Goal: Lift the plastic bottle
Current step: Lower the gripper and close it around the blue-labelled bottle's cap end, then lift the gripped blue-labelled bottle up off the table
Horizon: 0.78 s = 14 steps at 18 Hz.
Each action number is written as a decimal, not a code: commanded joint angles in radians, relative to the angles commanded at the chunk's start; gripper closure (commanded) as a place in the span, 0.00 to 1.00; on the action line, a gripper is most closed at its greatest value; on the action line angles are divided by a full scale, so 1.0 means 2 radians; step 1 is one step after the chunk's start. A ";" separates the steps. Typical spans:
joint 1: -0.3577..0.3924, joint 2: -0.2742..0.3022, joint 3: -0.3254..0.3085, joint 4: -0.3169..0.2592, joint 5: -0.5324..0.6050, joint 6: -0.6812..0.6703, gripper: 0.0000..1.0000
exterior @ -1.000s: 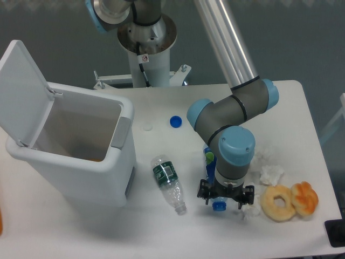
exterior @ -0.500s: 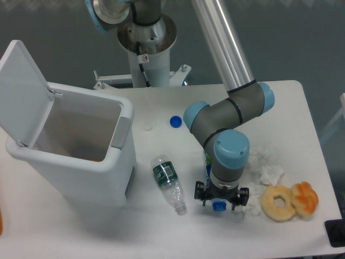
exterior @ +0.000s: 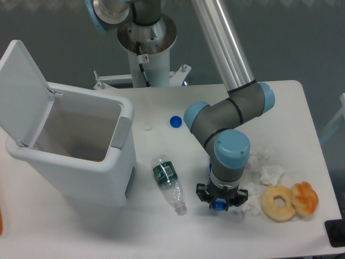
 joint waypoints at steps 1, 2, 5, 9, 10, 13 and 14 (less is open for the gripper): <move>0.002 0.002 0.002 0.000 0.000 0.001 0.75; 0.002 0.005 0.002 0.001 0.001 0.001 0.76; 0.004 0.018 0.012 0.001 0.001 0.012 0.75; 0.008 0.021 0.029 0.000 0.003 0.028 0.89; 0.008 0.023 0.029 0.000 0.004 0.028 0.90; 0.024 0.039 0.032 -0.003 0.005 0.116 0.90; 0.029 0.043 0.034 -0.004 0.005 0.127 0.90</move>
